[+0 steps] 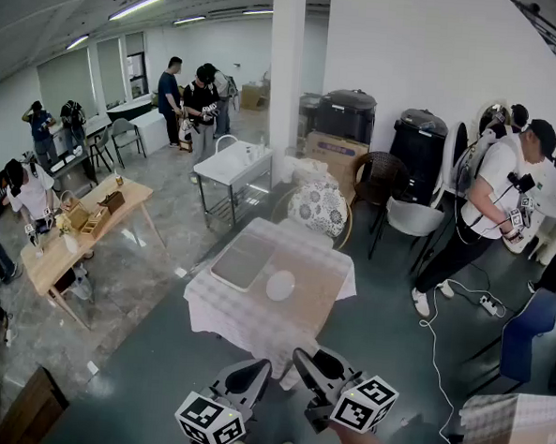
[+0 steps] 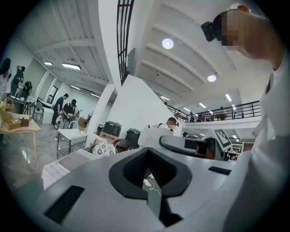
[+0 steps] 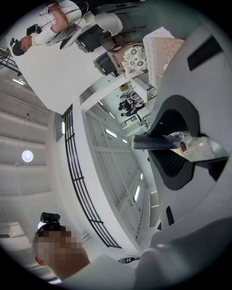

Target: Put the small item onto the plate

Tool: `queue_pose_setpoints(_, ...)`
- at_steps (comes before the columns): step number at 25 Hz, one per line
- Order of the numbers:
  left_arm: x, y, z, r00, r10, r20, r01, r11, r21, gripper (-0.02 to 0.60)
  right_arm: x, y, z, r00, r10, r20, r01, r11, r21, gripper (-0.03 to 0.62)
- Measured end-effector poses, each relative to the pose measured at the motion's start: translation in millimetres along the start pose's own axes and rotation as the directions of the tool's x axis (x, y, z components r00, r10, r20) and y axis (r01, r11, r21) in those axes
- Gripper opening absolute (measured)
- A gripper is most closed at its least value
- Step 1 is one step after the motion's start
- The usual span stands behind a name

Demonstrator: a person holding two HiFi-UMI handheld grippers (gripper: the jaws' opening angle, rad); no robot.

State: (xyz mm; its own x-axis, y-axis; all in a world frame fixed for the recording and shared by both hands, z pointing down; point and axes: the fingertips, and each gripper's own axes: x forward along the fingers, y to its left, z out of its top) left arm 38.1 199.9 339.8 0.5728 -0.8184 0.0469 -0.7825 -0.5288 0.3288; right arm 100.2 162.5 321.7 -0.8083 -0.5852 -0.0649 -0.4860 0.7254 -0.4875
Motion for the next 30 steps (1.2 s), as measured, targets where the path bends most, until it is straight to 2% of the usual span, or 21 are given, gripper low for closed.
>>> queue_pose_setpoints(10,-5.9,-18.0,-7.3,1.0,0.007,-0.011,-0.007,1.0,0.003,0.005,-18.6,3.4,-6.4,1.0,-0.002,-0.004,0.002,1.0,0.013,0.094)
queue_pose_setpoints(15,-5.3,-28.9,-15.7,1.0,0.015,-0.016,-0.015,1.0,0.009,0.005,-33.6,2.2,-7.4,1.0,0.021,0.015,-0.022,0.998,0.054,0.094)
queue_pose_setpoints(23,-2.5,-25.9,-16.2,0.998,0.06,-0.021,-0.059,0.998,0.024,0.005,-38.7,-5.5,-7.4,0.999,0.042,0.027,-0.046,0.989,0.141,0.095)
queue_pose_setpoints(30,7.3,-14.2,-20.2,0.997,0.071,-0.028,-0.071,0.997,0.022,0.005,-34.4,-15.0,-11.5,0.999,0.031,0.011,-0.032,0.989,0.142,0.095)
